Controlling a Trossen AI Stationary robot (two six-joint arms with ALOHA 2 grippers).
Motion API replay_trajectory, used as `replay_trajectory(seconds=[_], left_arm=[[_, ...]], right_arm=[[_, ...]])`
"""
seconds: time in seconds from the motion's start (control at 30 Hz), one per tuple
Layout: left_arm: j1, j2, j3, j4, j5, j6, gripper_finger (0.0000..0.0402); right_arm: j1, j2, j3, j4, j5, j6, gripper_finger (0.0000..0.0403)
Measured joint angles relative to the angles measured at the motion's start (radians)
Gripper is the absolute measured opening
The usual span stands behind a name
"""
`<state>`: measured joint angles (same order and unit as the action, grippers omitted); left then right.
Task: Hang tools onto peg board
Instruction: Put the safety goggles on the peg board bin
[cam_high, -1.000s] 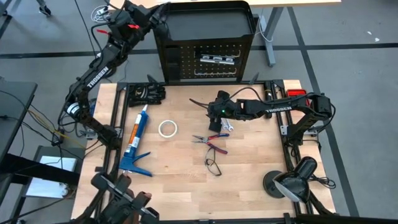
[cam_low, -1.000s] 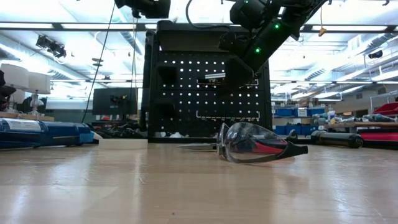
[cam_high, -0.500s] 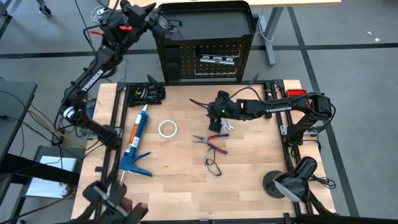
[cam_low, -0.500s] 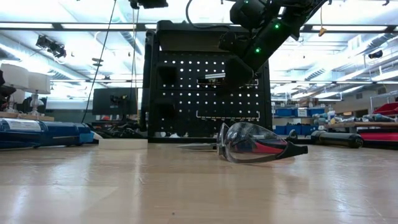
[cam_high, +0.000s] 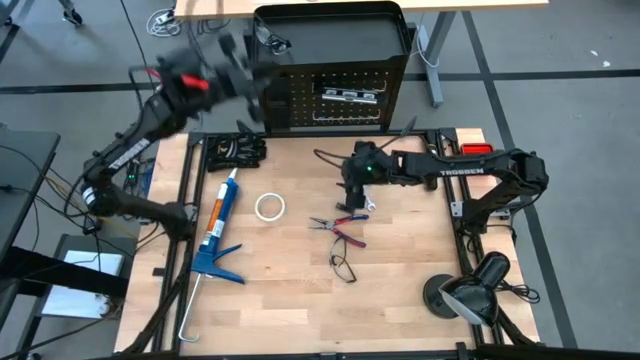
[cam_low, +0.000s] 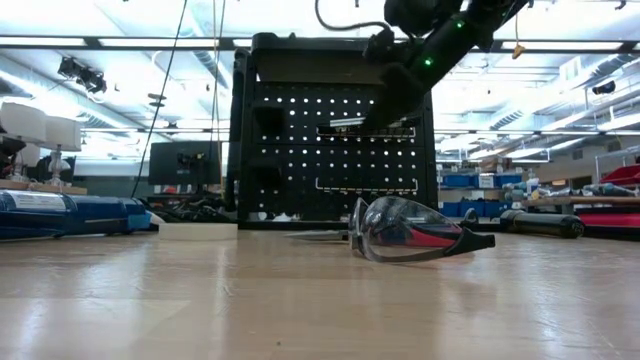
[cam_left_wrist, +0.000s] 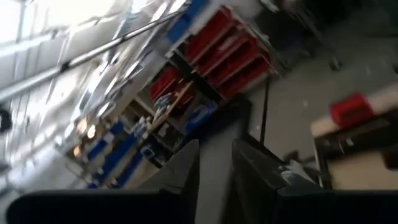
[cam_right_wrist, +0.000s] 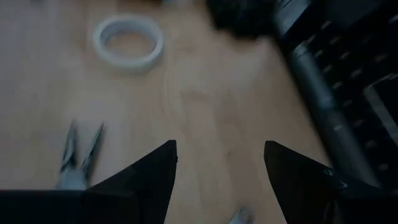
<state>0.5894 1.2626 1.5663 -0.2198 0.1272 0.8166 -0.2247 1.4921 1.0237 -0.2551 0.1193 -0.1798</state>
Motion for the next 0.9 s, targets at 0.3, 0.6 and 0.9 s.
replay_trajectory(seconds=[0.3, 0.6, 0.9], left_arm=[[-0.257, -0.109, -0.253, 0.061, -0.258, 0.143, 0.0056], [-0.4, -0.14, -0.427, 0.076, -0.388, -0.052, 0.0055], [-0.502, -0.132, -0.56, 0.134, -0.526, -0.262, 0.0055]], right_arm=[[0.074, 0.0, -0.166, 0.098, -0.267, -0.123, 0.0249], [0.222, 0.005, -0.213, 0.103, -0.24, -0.111, 0.0249], [0.264, 0.047, -0.199, 0.2, -0.231, -0.111, 0.0249]])
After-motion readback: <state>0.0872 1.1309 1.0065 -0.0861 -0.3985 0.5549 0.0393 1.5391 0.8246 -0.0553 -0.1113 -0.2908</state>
